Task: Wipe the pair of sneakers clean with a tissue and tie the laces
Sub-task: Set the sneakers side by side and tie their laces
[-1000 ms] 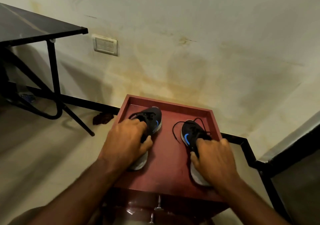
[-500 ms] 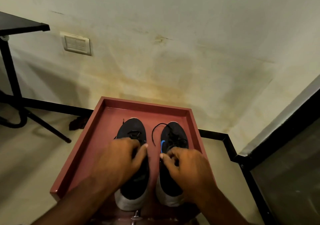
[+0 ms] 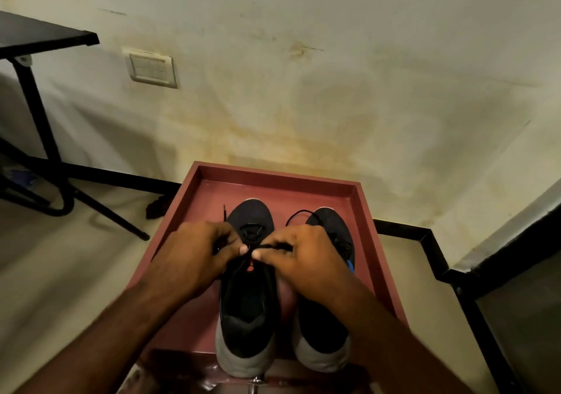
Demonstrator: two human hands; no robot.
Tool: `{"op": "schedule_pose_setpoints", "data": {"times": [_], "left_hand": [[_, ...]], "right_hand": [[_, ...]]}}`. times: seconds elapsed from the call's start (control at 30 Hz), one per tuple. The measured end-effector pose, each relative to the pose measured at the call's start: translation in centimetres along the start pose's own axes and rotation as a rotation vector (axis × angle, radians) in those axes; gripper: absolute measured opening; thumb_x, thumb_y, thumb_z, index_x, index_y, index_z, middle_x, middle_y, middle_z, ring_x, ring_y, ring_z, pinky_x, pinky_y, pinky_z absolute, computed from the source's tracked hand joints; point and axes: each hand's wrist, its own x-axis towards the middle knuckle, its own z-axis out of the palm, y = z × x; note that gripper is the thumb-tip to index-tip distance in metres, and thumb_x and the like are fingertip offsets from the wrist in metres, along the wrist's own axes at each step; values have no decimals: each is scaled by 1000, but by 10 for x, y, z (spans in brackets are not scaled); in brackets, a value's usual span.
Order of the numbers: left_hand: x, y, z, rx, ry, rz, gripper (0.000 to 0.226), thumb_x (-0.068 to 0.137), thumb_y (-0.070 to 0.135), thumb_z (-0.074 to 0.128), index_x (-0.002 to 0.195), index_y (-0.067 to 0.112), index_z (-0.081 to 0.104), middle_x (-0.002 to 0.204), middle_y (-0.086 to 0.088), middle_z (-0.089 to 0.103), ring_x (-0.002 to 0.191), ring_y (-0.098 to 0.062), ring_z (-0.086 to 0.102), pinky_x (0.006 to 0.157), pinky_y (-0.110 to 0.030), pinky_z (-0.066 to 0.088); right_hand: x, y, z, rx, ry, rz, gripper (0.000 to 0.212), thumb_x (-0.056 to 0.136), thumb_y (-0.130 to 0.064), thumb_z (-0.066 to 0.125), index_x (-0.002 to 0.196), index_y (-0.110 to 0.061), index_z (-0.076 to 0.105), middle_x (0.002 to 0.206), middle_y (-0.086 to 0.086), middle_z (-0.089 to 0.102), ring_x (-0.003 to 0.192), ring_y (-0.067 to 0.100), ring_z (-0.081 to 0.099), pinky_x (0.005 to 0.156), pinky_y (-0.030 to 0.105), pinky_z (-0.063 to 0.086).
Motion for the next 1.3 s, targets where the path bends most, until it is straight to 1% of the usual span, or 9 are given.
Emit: {"op": "schedule_pose_setpoints", "data": {"times": [0.17,0.3,0.4,0.5,0.63,0.87,1.07,1.2,1.3], "left_hand": [[11,-4,-8,-85,261,-54,22,99,39,59,79,29,61,71,12,67,63,-2,60,59,-26,42],[8,-1,-14,-20,381,-18,32,101,49,51,83,25,62,67,9,61,61,-6,57,56,-29,42],[-2,14,-13,-63,120,-88,65,98,65,40,65,17,68,54,-1,66,52,-13,64,58,-34,54],[-10,16,0,-10,-212,-192,72,91,75,46,66,13,71,58,-1,72,56,-11,70,67,-35,61],[-7,18,12,44,-100,-197,53,89,69,58,76,18,66,74,-2,71,69,-12,68,59,-29,53],[4,22,21,-491,-12,-244,20,93,34,73,82,17,71,79,-6,75,66,-6,69,59,-19,49],[10,31,18,-746,67,-169,14,95,27,71,91,17,80,87,-1,79,86,-20,77,86,-44,63],[13,44,17,-793,26,-22,15,94,22,72,104,16,81,102,4,80,98,-7,74,91,-33,60],[17,44,19,-831,99,57,19,94,29,71,112,26,79,121,6,73,110,-5,68,94,-38,58]], "right_hand": [[-1,-1,-32,964,36,191,35,96,-44,64,79,-14,72,83,5,72,85,16,68,83,30,53],[6,5,-56,1496,465,99,21,103,-27,52,97,-14,66,82,0,66,79,15,67,77,29,55],[9,24,-57,1279,687,253,19,105,-22,55,111,-13,70,87,-2,71,78,12,67,78,26,54],[7,41,-50,574,573,388,18,104,-24,59,109,-18,75,91,-3,72,77,11,62,74,28,53],[-3,36,-40,-340,383,344,22,98,-36,63,115,-23,71,103,-4,68,95,18,65,88,35,55],[-13,11,-11,-429,118,251,65,95,-63,55,53,-14,47,45,1,43,42,16,43,50,33,42],[-6,-3,13,-447,43,101,53,97,-63,48,69,-21,63,55,-2,51,76,28,54,76,39,47],[5,-16,27,-77,131,140,11,90,-21,61,83,-14,67,75,3,68,71,23,64,60,35,42],[13,-21,34,229,219,299,15,92,-17,59,87,-9,71,79,7,73,71,24,67,62,42,49]]}}
